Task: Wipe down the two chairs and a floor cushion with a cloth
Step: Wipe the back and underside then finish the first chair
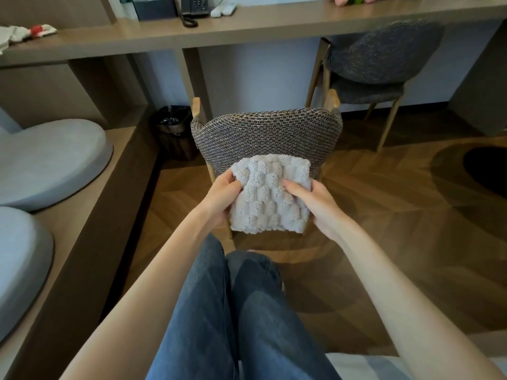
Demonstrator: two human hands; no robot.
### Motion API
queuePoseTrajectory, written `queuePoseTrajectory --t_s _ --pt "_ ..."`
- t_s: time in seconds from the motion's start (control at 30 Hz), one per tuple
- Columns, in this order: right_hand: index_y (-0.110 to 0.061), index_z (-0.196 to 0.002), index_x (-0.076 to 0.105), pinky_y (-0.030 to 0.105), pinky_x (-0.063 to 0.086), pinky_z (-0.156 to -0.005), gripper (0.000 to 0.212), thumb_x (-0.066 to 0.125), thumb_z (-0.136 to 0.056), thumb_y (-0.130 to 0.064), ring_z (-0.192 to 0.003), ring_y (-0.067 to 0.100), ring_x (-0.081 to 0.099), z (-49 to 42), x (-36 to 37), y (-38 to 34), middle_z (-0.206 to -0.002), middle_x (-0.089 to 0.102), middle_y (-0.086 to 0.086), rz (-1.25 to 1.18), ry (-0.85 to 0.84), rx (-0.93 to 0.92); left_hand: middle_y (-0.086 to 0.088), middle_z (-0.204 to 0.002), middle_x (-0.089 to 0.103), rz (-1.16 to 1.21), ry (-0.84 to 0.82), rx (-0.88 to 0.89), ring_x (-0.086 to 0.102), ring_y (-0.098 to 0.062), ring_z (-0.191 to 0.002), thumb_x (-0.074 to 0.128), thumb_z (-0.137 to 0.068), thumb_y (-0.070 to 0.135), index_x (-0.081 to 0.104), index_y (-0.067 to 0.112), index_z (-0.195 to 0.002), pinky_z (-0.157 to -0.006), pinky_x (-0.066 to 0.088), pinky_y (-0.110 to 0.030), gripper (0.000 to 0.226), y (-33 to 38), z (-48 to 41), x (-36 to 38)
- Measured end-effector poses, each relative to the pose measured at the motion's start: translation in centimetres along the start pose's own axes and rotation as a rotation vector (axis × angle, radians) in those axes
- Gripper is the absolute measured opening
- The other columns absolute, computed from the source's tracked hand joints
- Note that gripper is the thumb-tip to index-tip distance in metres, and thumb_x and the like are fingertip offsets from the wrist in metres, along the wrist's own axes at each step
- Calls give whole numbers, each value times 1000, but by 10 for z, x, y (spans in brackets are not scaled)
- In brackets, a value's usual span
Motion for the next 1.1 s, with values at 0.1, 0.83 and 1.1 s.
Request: queuePoseTrajectory --t_s 0.1,0.83,1.1 --pt "-31 -114 55 15 53 -76 26 65 -90 -27 -102 3 64 -4 -29 -19 -107 68 -14 14 369 -225 2 -113 64 -355 216 294 64 -2 -83 53 -96 7 51 19 -128 -69 52 -16 35 25 -10 -15" --pt "-23 -106 50 24 30 -99 29 65 -82 -19 -107 32 39 -102 3 -45 -123 32 7 929 844 -1093 -22 -157 14 -876 653 964 2 -42 -145 48 -97 13 29 24 -148 -120 -2 -43 55 44 -96 3" --pt "-8 -91 63 32 51 -76 20 68 -72 -4 -91 28 57 -111 -6 32 -104 48 14 887 613 -745 -30 -154 5 -929 517 940 1 -49 -143 57 -93 1 21 16 -149 -116 -8 -17 69 17 -89 1"
Point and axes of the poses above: each hand's wrist, its own z-axis away from the middle knuckle, its own x-axis out of the palm, y = z × x, the point moved 8 cm from there along -z, towards the middle knuckle
